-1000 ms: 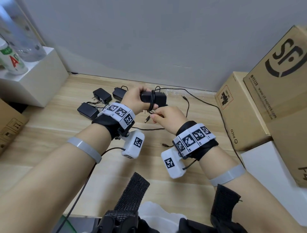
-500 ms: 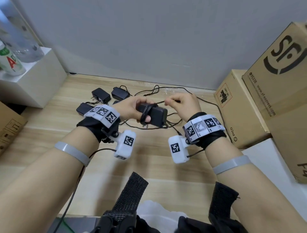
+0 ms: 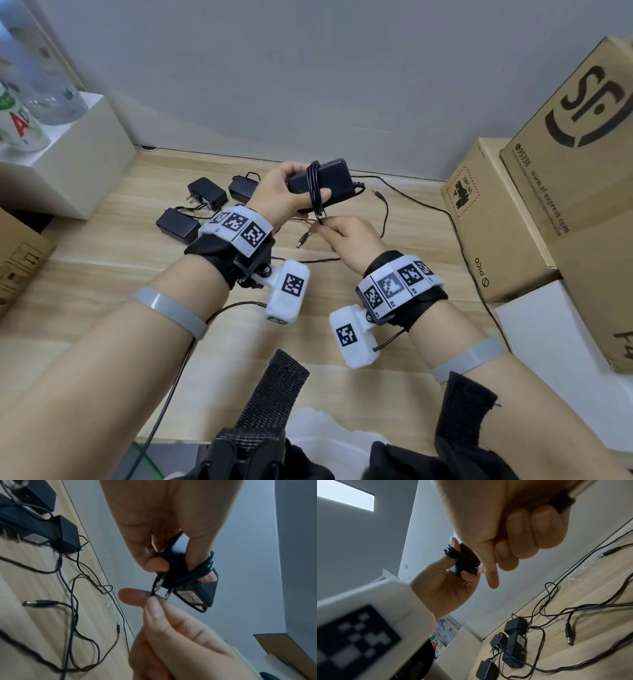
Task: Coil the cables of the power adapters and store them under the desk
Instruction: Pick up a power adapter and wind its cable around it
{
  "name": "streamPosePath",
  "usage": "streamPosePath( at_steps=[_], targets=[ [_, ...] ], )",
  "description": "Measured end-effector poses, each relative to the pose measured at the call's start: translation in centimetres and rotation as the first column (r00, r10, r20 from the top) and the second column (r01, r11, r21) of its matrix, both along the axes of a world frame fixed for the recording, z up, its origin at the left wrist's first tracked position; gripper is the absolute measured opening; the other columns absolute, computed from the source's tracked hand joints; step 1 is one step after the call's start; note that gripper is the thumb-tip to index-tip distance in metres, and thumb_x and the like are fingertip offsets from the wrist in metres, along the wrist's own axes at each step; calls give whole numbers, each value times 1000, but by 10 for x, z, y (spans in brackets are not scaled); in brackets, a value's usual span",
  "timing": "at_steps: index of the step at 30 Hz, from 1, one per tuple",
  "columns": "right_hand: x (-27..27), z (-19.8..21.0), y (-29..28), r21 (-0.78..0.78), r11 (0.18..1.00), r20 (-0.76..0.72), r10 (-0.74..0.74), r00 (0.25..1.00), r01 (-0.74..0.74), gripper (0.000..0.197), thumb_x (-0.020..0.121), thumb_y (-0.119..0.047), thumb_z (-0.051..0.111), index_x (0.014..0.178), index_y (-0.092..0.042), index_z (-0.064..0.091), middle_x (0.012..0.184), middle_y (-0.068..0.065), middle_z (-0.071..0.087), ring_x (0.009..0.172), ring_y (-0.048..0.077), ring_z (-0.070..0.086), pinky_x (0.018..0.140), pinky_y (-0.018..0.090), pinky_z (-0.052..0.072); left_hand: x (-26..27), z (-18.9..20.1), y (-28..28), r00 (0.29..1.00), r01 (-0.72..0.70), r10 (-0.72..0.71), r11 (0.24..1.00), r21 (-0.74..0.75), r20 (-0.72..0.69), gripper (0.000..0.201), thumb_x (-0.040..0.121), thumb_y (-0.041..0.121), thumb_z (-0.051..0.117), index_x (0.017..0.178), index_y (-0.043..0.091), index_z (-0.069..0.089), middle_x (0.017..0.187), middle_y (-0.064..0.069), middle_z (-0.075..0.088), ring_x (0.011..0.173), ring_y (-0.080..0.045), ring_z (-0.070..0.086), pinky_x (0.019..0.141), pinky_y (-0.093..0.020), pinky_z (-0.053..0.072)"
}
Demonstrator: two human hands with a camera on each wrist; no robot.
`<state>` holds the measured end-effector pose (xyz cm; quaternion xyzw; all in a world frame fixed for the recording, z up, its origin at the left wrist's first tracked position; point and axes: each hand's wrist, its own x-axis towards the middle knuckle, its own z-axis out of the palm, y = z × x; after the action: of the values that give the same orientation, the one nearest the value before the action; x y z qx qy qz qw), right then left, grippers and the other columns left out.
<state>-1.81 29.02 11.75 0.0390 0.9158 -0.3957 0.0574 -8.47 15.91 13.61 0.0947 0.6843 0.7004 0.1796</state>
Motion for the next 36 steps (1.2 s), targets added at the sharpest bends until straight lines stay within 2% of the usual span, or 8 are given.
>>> streamPosePath(
  at_steps=[9,13,16,18,22,27,33,36],
  targets=[
    [3,13,2,72,997,-93,16,996,-9,20,91,-24,52,96,-19,70,65,-6,54,74,17,53,70,30,43,-1,-5,-3,996,-69,66,996,-63,-53,35,74,-1,72,83,22,48,83,3,56,52,1,58,44,-17,48],
    [0,21,2,-247,967,-103,-96,990,68,19,90,-10,52,77,-20,60,57,-2,52,40,2,46,45,19,38,0,-11,-7,993,-104,99,989,-102,-57,36,73,2,74,83,23,47,84,4,56,60,-8,57,44,-18,49],
    [-3,29,2,-470,882,-50,-65,997,34,26,87,5,53,76,-19,58,65,3,58,43,1,53,43,13,41,1,-13,-7,995,-97,92,988,-120,-48,36,74,3,73,84,25,46,82,4,55,57,-7,58,45,-19,51],
    [-5,30,3,-516,856,-64,-47,997,7,26,86,9,51,80,-15,59,68,4,59,47,1,57,48,12,44,2,-12,-7,996,-79,73,990,-114,-57,38,76,2,72,85,27,46,78,4,55,53,-6,58,46,-21,51],
    [-8,27,4,-499,861,-120,-179,977,96,20,87,1,55,85,-17,65,65,1,60,49,6,53,49,15,43,8,-9,-6,996,-40,32,995,-89,-83,36,77,2,71,89,27,48,73,2,59,52,-4,60,47,-22,52],
    [-9,29,3,-418,896,-179,-240,954,147,10,86,-11,60,80,-18,66,64,-2,62,49,1,57,49,15,43,11,-10,-3,998,-55,54,998,-41,-22,24,80,4,68,88,21,54,81,0,59,67,-13,61,51,-21,53],
    [-10,34,5,-454,870,-194,-308,931,193,23,85,-6,59,81,-27,50,58,2,60,42,11,52,47,20,43,13,-12,-1,994,-24,16,997,72,107,20,87,-5,55,93,14,53,83,-6,56,70,-19,61,54,-24,57],
    [-13,37,6,-424,877,-204,-334,920,224,19,81,-6,64,74,-23,57,54,3,59,43,15,50,50,25,44,13,-14,2,985,-52,34,994,100,170,20,89,-7,52,96,12,52,82,-5,52,73,-21,61,52,-23,56]
  ],
)
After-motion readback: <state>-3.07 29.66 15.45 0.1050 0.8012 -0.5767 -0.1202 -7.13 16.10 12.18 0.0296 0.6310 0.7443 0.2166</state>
